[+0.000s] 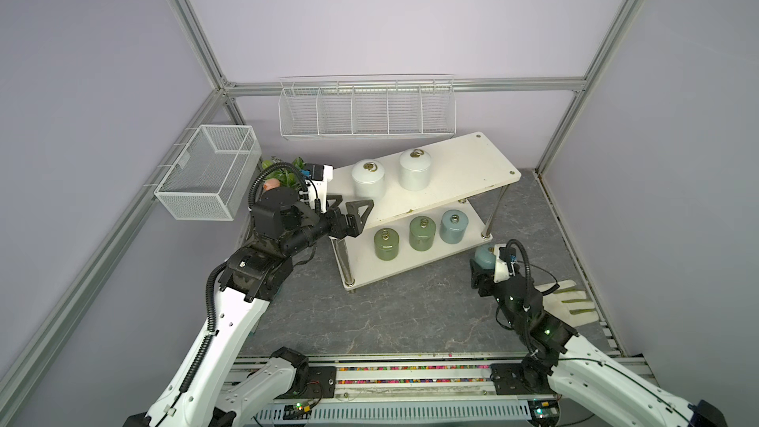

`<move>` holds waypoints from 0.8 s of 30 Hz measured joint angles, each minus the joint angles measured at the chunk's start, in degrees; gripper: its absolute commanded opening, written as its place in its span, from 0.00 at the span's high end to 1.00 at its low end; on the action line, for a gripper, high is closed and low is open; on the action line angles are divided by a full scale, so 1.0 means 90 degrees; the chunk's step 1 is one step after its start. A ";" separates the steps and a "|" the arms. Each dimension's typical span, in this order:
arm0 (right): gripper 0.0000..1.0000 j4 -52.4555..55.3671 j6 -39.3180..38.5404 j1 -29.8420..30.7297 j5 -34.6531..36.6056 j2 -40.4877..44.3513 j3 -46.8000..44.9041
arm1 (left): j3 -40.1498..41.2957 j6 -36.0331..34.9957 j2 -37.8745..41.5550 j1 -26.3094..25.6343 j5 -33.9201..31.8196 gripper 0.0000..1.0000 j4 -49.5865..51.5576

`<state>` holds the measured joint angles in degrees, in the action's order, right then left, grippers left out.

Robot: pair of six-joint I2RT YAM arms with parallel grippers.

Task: Remove the tea canisters from the shelf
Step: Place the tea canister at the center of the board.

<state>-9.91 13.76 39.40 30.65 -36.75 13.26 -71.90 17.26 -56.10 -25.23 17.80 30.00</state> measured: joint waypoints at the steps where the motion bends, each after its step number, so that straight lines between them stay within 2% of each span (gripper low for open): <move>1: 0.39 -0.0112 -0.0002 0.0024 0.0005 -0.0107 -0.0012 | 0.0000 0.0000 0.0044 -0.0005 -0.0017 0.00 0.0036; 24: 0.38 -0.2511 0.0104 0.0328 0.0330 -0.3228 -0.0663 | 0.0000 -0.0019 0.0357 -0.0117 -0.0248 0.00 0.0270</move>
<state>-32.51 14.70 42.35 33.63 -65.80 7.29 -71.90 17.08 -52.88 -26.28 15.57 32.42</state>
